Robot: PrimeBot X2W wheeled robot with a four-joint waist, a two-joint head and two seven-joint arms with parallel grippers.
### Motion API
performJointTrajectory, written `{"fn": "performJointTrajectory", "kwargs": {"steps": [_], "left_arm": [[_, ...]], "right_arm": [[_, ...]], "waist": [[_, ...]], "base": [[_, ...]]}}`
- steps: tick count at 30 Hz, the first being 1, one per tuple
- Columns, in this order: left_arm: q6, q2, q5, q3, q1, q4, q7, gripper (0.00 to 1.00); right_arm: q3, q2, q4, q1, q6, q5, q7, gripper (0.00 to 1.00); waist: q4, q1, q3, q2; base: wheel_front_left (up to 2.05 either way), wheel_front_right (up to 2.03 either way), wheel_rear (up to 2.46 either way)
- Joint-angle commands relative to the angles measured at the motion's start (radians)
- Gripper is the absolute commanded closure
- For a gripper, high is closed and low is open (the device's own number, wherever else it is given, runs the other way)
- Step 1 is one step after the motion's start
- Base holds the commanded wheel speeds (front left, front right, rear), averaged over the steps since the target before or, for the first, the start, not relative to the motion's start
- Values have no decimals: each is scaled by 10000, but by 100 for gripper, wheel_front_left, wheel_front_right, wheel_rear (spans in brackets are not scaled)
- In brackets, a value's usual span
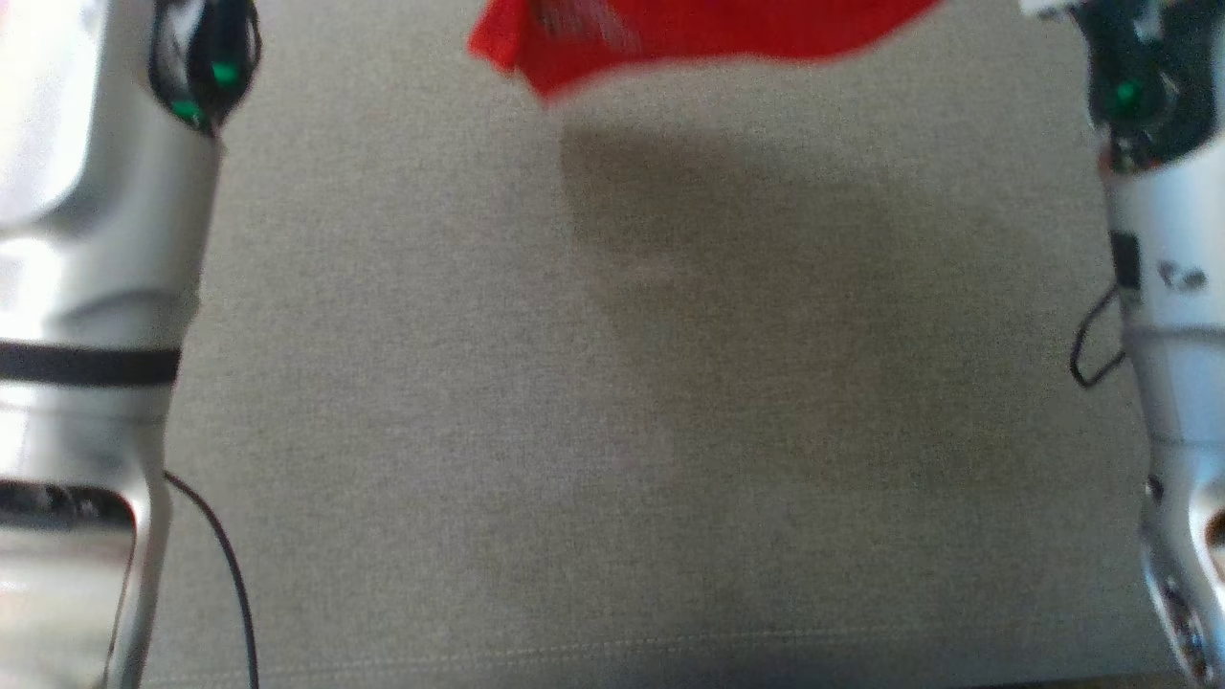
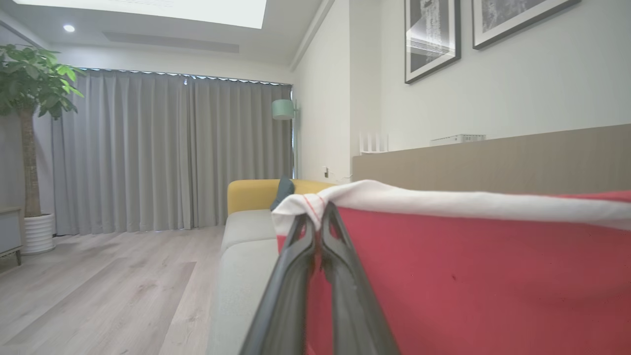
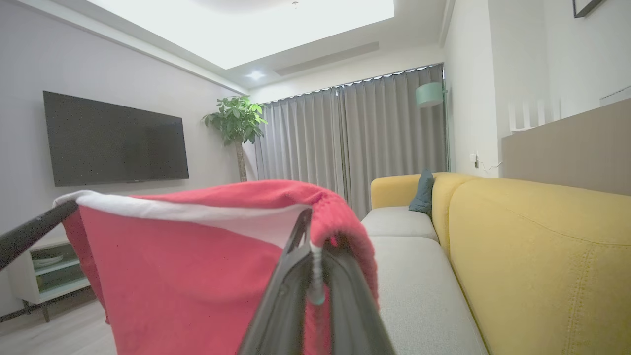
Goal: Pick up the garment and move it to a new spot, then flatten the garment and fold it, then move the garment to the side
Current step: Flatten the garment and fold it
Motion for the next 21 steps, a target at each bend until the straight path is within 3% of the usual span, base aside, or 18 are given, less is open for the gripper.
{"fn": "performJointTrajectory", "kwargs": {"steps": [1, 7, 13, 17, 21], "left_arm": [[-169, 225, 315, 513, -849, 192, -83, 100], [-439, -242, 676, 968, -365, 1492, -90, 100], [-685, -766, 858, 1660, 1038, 2352, -91, 100], [-795, -976, 1193, 2015, 2009, 2088, -92, 100], [-866, -1058, 1618, 2429, 3164, 1018, -92, 100]], "right_arm": [[644, 271, 572, -803, -9, 134, -648, 100], [2431, 424, 2794, -1292, -9, 358, -2089, 100], [4156, 799, 4607, -600, -9, 1271, -2755, 100], [4757, 826, 4854, 167, -9, 1928, -2908, 100], [4998, 633, 4189, 1110, -9, 2345, -2943, 100]], "waist": [[-35, -2, 258, 0], [-22, -2, 725, 0], [64, -2, 1345, 0], [83, -2, 1587, 0], [37, -2, 1590, 0]], "base": [[0, 0, 0], [0, 0, 0], [0, 0, 0], [0, 0, 0], [0, 0, 0]]}}
